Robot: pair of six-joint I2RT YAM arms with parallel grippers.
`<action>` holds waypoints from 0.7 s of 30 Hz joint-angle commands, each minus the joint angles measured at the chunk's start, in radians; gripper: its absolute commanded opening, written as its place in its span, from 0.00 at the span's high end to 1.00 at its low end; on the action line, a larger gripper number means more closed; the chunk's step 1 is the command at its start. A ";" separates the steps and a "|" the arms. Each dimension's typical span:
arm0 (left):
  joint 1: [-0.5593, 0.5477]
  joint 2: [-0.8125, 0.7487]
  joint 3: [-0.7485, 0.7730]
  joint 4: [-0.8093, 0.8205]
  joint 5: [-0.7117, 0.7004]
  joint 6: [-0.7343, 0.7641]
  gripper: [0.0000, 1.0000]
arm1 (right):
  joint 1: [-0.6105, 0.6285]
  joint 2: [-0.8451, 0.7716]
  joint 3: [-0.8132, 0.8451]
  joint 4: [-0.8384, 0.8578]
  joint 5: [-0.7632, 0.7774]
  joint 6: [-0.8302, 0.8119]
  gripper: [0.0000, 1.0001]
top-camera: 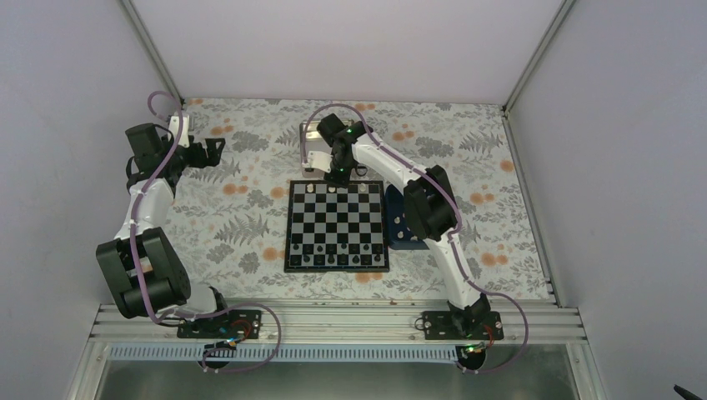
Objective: Set up the chess pieces on the board
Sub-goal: Place the chess piece on the chessboard.
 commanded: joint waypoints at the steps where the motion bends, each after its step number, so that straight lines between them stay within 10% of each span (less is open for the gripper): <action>1: 0.008 0.004 -0.008 0.008 0.020 0.015 0.00 | 0.007 0.015 0.019 0.004 0.004 -0.014 0.86; 21: 0.014 0.001 -0.006 0.002 0.023 0.017 0.00 | -0.075 -0.320 -0.226 0.028 0.005 0.015 0.56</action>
